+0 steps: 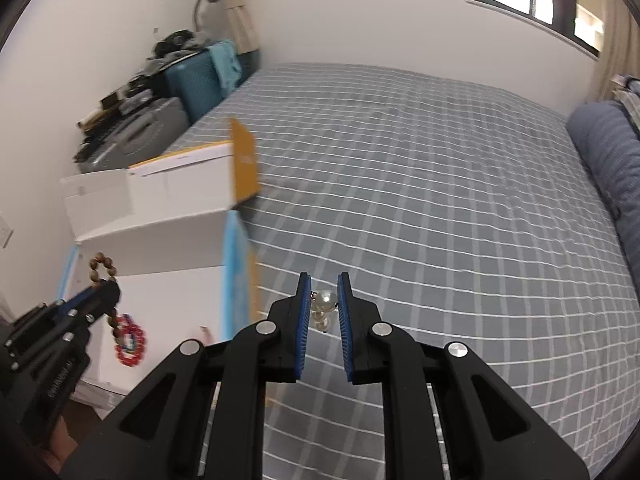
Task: Organize jewelry
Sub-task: 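Lift both items and carry them over the white box, then open the left tool to drop the wooden bracelet while the right tool releases the pearls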
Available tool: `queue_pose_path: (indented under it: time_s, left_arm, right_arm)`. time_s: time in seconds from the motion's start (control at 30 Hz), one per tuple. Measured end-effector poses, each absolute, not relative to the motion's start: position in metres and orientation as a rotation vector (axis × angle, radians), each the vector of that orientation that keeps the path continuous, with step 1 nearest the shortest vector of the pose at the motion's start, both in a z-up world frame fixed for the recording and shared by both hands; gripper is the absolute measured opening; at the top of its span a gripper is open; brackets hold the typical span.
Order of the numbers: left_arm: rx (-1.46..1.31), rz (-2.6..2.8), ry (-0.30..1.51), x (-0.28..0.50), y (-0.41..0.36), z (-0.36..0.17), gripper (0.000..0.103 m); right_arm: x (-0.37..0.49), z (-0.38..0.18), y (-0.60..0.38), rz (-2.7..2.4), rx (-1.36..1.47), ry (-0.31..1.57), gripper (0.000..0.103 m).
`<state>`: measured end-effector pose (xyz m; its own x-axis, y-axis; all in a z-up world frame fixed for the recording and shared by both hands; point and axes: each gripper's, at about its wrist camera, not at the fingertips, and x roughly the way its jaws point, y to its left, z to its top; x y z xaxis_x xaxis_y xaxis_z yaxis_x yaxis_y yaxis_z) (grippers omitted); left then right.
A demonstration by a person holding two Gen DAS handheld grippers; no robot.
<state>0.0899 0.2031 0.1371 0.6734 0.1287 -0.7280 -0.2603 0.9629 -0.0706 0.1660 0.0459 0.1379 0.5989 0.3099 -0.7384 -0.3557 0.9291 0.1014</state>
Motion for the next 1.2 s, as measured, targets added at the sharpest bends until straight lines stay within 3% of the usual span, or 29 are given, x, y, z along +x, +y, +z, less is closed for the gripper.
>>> queue_pose_path:
  time_s: [0.5,1.2]
  left_arm:
    - [-0.246,0.353,0.884,0.076,0.300,0.095,0.008]
    - [-0.260,0.419,1.009,0.089,0.340,0.040,0.010]
  right_arm:
    - [0.150,0.101,0.162,0.514,-0.159,0.881,0.013]
    - [0.180,0.035,0.201,0.499,-0.213,1.020,0.014]
